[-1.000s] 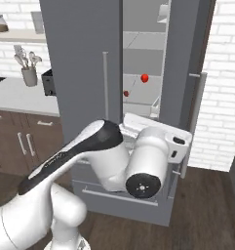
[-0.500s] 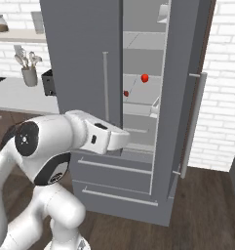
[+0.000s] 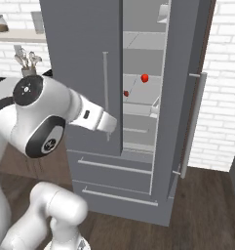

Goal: Take the strawberry from the fridge and place it on top of the pancake, located on the dining counter.

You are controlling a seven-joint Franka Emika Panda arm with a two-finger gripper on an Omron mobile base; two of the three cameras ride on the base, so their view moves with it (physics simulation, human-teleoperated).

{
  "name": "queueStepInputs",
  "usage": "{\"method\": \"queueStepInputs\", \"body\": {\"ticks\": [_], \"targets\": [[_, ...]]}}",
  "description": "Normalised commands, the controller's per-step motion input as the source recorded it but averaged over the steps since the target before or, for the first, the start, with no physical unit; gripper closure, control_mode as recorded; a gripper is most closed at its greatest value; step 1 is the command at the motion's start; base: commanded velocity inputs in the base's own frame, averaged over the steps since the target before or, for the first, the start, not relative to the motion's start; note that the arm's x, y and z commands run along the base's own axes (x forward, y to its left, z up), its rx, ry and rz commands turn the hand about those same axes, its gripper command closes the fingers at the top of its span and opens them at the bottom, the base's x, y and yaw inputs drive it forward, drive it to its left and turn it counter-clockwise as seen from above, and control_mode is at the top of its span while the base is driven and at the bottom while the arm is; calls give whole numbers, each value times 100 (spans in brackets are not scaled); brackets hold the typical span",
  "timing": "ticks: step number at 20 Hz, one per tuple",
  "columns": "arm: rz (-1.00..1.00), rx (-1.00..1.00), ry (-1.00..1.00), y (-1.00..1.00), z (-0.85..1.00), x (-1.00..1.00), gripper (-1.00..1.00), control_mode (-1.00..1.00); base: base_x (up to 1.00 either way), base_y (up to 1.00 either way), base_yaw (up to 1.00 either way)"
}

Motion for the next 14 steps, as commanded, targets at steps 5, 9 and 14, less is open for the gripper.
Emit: {"method": "queueStepInputs", "body": {"ticks": [5,9,14], "targets": [[13,1,15,81,1,2,100,-100,0,0,0],[7,-1,1,82,-28,24,100,-100,0,0,0],[6,-5,-3,52,-35,60,-100,-100,0,0,0]]}}
